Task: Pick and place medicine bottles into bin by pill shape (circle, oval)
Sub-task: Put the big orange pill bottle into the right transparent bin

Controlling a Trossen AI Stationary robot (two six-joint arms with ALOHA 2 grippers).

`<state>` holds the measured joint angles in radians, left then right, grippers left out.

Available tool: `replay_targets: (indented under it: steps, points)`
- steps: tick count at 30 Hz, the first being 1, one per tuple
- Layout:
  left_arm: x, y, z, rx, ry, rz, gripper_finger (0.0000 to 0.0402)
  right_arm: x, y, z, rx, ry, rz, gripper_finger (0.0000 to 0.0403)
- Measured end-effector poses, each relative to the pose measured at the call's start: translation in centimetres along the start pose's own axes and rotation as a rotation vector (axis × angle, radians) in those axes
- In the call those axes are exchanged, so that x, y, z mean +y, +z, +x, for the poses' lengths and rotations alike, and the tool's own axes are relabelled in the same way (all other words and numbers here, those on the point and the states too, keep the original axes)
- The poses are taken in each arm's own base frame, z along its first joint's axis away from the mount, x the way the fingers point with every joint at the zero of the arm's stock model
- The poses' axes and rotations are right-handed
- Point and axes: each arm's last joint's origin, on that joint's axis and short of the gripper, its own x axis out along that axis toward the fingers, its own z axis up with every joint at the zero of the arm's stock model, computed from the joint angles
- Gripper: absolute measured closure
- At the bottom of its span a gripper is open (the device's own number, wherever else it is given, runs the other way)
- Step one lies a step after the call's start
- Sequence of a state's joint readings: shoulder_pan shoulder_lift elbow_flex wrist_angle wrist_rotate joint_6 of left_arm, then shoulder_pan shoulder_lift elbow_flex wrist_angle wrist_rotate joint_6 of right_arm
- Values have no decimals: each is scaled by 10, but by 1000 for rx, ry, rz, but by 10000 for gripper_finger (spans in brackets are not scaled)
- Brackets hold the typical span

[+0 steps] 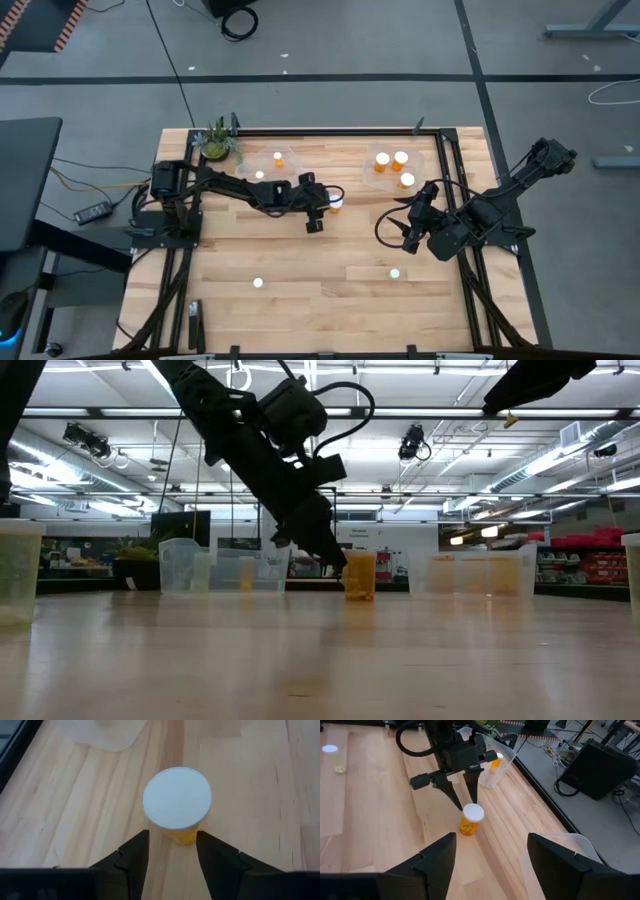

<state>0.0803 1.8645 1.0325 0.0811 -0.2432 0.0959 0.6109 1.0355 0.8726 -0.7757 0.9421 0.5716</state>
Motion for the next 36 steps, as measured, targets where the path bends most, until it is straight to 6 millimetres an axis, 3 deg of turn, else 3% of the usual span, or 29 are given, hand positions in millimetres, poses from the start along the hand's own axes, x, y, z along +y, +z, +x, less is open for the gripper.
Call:
replay_targets:
  steps: [7,12,20,36]
  points:
    - [2,0,-8,32,-3,10,230,0,1,0,-4,3,10,150]
    - [7,8,-26,27,-4,4,230,2,2,3,-8,-3,21,151]
    - [4,17,-60,30,-28,15,230,8,7,30,42,-31,0,151]
    - [4,4,-106,230,-54,-18,230,0,20,81,113,50,29,150]
